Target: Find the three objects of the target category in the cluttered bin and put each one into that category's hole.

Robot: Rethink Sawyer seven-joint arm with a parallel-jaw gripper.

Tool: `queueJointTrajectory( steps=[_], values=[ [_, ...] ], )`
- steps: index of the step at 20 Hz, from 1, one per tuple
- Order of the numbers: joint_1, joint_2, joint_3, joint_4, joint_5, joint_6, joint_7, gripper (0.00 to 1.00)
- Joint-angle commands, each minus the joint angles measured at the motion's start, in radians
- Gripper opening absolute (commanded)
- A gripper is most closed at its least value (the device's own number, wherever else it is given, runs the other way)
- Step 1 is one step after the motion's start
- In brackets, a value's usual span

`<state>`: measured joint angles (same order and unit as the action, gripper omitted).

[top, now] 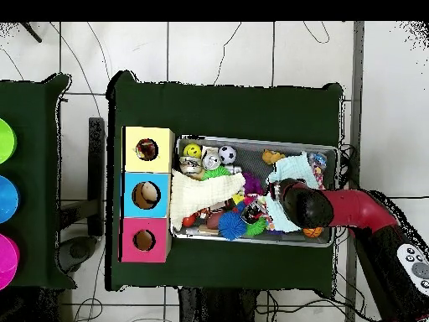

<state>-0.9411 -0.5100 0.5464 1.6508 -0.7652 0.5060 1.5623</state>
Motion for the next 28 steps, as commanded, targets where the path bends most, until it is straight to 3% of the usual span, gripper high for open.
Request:
queueJointTrajectory(
  steps=[1,7,13,16,23,25,28],
  values=[
    [0.003,-0.074,-0.001,0.146,0.026,0.021,-0.002,0.00],
    [0.057,-0.335,0.043,0.330,0.304,0.200,0.129,0.00],
    [0.159,-0.479,0.006,0.398,0.523,0.302,0.225,0.00],
    [0.214,-0.513,-0.019,0.423,0.608,0.299,0.270,0.00],
    [0.425,-0.613,-0.111,0.501,0.821,0.237,0.465,0.00],
    [0.464,-0.604,-0.139,0.500,0.829,0.196,0.480,0.00],
    [0.490,-0.524,-0.189,0.478,0.780,0.095,0.469,0.00]
  ],
)
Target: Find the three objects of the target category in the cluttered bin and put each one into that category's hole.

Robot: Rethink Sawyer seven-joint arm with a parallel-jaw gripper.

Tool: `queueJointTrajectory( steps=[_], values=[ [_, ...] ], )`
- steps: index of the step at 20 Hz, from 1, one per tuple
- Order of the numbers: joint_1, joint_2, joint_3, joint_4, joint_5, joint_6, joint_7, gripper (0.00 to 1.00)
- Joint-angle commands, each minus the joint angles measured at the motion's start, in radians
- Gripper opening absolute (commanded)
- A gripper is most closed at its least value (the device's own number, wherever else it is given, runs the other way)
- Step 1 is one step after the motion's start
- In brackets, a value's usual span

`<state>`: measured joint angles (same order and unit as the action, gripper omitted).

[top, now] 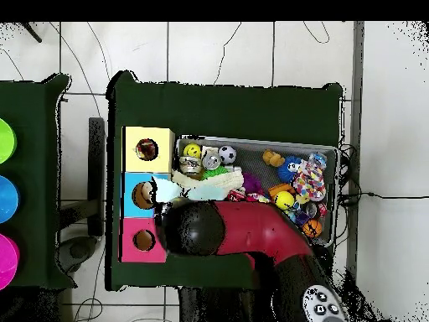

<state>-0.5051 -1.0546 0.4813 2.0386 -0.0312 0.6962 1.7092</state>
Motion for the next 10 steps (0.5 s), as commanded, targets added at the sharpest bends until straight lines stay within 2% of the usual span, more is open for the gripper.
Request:
queueJointTrajectory(
  steps=[1,5,8,9,10],
  values=[
    [0.058,0.059,-0.144,0.081,0.012,-0.151,0.314,0.00],
    [0.056,0.140,-0.196,0.059,-0.064,-0.268,0.294,0.00],
    [0.063,0.146,-0.225,0.051,-0.094,-0.312,0.275,0.00],
    [0.062,0.149,-0.235,0.051,-0.093,-0.336,0.252,1.00],
    [0.061,0.148,-0.236,0.051,-0.096,-0.344,0.248,1.00]
  ],
)
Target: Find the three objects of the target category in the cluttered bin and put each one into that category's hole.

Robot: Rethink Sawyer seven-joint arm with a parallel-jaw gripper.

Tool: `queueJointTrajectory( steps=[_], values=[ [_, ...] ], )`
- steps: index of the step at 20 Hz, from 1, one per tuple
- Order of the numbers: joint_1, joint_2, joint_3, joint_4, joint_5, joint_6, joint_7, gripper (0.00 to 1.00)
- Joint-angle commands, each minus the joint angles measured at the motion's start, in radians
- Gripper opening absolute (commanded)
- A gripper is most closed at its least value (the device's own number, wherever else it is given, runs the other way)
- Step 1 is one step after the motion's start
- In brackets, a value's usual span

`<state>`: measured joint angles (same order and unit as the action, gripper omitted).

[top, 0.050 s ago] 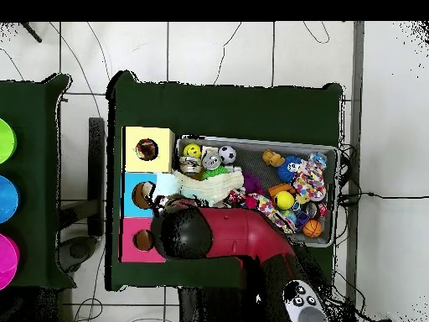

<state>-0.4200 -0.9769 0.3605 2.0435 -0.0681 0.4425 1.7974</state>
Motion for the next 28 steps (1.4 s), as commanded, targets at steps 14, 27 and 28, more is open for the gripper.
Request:
queueJointTrajectory(
  steps=[14,27,28],
  values=[
    [-0.082,0.064,-0.116,0.002,-0.077,-0.040,0.038,1.00],
    [-0.198,0.139,-0.073,-0.196,-0.185,0.031,-0.136,1.00],
    [-0.204,0.150,-0.065,-0.208,-0.194,0.031,-0.138,1.00]
  ],
)
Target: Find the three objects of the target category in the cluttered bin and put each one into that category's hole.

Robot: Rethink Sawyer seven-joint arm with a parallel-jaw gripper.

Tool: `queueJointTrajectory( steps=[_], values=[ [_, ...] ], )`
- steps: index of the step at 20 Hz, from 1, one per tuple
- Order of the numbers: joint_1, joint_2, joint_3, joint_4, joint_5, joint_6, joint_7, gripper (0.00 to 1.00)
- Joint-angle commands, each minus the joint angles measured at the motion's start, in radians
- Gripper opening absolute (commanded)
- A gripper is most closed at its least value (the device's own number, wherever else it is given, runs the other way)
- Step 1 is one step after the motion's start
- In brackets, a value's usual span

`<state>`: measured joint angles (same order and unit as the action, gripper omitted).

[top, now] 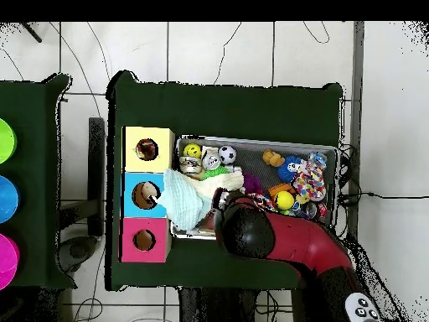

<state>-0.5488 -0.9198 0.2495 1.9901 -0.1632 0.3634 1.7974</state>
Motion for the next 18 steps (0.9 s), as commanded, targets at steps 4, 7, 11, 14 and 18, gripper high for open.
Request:
queueJointTrajectory(
  steps=[4,7,11,14,18],
  values=[
    [-0.103,0.124,0.070,-0.204,-0.133,0.118,-0.148,1.00],
    [-0.126,0.149,0.087,-0.234,-0.157,0.125,-0.165,1.00],
    [-0.134,0.178,0.098,-0.246,-0.188,0.112,-0.151,1.00],
    [-0.126,0.200,0.094,-0.241,-0.210,0.077,-0.118,1.00],
    [-0.088,0.237,0.056,-0.243,-0.246,0.073,-0.080,1.00]
  ],
)
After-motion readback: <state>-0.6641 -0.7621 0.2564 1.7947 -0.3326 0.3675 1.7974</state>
